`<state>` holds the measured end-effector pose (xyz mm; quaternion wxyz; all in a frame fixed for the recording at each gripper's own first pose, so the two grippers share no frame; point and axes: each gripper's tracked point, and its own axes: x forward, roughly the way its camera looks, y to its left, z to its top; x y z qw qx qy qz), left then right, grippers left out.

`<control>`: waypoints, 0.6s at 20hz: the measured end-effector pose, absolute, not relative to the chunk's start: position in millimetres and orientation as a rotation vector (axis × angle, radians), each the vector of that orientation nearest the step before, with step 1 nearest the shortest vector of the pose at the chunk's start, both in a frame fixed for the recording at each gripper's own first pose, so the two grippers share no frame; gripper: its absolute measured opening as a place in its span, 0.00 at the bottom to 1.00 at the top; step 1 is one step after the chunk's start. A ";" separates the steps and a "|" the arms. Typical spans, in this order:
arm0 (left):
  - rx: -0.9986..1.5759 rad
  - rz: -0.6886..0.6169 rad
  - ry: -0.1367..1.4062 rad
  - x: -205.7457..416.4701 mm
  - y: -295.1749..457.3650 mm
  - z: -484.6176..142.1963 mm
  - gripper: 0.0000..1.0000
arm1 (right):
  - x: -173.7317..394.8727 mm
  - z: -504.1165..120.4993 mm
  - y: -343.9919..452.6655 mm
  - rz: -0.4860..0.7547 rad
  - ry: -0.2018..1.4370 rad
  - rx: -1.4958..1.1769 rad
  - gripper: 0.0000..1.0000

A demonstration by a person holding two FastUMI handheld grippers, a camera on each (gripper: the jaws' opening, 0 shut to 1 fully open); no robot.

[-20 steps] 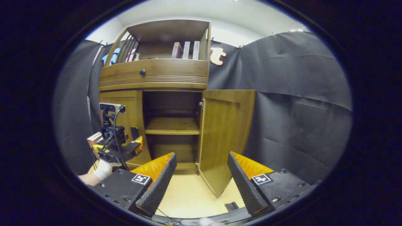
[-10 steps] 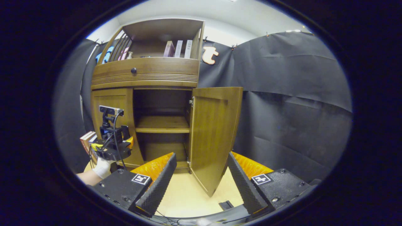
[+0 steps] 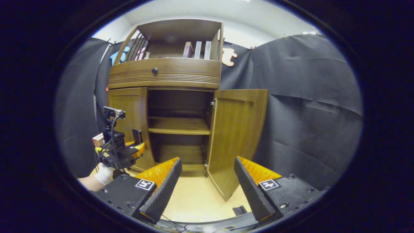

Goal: Open the right door of the double-door shoe cabinet with the right hand, and open the left door with the left hand.

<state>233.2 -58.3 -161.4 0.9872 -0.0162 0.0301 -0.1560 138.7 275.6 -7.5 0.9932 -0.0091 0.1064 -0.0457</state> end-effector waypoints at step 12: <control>-0.046 -0.235 0.072 141.0 4.7 -163.0 0.25 | 137.2 -27.0 317.6 0.069 0.259 0.000 1.00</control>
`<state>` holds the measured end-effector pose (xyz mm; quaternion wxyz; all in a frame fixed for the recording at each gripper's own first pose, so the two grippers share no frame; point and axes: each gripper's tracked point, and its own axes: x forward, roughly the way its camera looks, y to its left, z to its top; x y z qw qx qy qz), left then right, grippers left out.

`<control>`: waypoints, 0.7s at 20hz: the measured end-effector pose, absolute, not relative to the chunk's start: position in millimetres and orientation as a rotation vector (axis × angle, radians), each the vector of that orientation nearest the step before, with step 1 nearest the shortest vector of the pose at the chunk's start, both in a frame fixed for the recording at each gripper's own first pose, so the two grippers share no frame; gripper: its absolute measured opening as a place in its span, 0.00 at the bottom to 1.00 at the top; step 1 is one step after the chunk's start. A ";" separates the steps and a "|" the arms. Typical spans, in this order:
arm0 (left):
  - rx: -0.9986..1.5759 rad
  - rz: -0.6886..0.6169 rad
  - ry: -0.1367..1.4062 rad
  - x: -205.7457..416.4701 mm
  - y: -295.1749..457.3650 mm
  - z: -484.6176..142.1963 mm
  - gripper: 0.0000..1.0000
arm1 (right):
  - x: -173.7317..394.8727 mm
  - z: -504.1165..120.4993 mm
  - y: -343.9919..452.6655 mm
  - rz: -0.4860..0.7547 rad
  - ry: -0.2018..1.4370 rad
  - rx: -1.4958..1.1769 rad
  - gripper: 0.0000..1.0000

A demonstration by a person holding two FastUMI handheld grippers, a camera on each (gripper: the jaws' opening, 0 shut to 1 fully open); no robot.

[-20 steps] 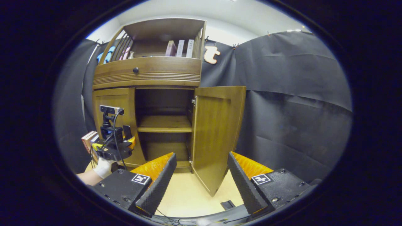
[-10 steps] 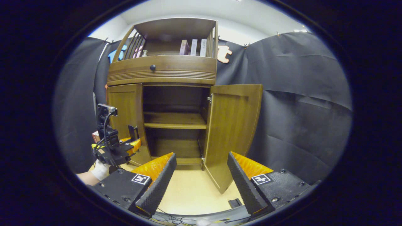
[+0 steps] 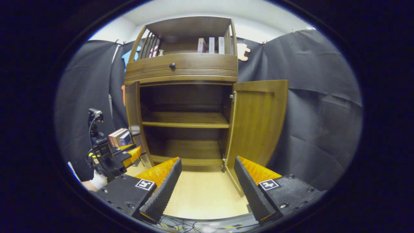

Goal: Open the right door of the double-door shoe cabinet with the right hand, and open the left door with the left hand.

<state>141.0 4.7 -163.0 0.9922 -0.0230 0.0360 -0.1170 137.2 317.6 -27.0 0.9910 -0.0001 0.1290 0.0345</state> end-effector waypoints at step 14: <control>-0.040 -0.129 0.112 96.8 67.6 -165.0 0.13 | 138.4 -31.9 360.8 0.214 0.263 -0.027 1.00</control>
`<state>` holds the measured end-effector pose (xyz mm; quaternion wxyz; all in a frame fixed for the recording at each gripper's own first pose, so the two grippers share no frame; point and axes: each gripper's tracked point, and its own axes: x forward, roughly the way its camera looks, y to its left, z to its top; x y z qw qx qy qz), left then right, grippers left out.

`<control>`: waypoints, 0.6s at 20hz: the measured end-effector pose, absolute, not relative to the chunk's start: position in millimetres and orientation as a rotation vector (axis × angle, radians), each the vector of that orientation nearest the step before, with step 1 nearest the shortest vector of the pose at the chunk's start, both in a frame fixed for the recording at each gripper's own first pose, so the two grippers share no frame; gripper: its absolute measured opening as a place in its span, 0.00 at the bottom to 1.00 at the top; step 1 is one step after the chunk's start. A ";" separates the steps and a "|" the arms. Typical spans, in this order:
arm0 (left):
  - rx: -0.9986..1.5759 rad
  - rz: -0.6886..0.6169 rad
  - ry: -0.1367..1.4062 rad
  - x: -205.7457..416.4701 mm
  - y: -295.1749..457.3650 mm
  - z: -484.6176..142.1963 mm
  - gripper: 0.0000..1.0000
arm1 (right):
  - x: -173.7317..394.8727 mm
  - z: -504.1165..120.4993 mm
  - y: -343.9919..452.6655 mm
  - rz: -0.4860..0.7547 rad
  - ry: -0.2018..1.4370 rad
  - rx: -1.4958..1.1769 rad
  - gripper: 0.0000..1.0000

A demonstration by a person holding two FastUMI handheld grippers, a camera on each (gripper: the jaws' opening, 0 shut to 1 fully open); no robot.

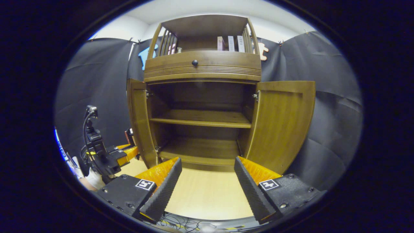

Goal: Open the right door of the double-door shoe cabinet with the right hand, and open the left door with the left hand.

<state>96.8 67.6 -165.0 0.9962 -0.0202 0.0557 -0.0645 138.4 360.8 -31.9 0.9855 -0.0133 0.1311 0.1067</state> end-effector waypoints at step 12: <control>-0.014 -0.138 0.107 83.7 112.6 -166.6 0.06 | 134.6 -38.3 365.1 0.224 0.262 -0.012 1.00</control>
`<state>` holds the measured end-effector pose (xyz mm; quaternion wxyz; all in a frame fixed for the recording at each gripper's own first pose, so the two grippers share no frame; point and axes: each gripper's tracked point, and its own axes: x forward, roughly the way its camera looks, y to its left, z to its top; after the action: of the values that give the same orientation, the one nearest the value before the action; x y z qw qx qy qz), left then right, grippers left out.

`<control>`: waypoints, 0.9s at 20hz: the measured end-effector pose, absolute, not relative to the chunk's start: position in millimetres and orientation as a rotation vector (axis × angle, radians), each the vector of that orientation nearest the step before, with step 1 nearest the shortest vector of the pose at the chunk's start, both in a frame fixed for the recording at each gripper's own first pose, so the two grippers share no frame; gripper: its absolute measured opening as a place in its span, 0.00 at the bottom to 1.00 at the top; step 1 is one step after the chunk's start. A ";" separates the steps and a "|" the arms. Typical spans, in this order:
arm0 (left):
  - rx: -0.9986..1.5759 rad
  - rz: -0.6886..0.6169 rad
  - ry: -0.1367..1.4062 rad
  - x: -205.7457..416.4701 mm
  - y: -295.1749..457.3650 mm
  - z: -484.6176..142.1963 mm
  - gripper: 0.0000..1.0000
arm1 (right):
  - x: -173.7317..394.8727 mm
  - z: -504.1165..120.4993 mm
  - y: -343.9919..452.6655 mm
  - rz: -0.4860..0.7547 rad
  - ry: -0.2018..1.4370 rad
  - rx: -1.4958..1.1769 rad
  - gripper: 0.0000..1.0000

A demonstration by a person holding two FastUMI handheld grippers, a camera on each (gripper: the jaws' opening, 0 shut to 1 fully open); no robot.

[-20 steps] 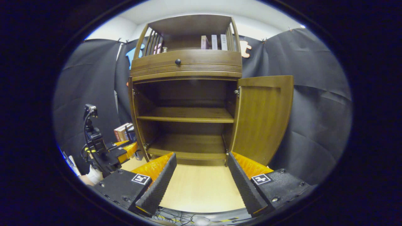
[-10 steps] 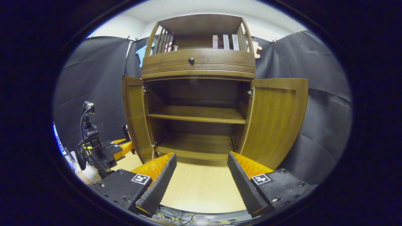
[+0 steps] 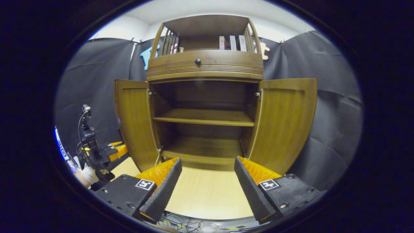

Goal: Open the right door of the double-door shoe cabinet with the right hand, and open the left door with the left hand.

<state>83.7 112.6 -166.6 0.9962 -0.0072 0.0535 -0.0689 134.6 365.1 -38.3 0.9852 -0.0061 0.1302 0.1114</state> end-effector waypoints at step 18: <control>-0.076 -0.204 0.104 89.9 203.5 -173.1 0.00 | 134.9 -32.6 388.0 0.261 0.255 -0.032 1.00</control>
<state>89.9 203.5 -173.1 0.9927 -0.0377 0.0518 -0.1020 134.9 388.0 -32.6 0.9833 -0.0159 0.1267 0.1296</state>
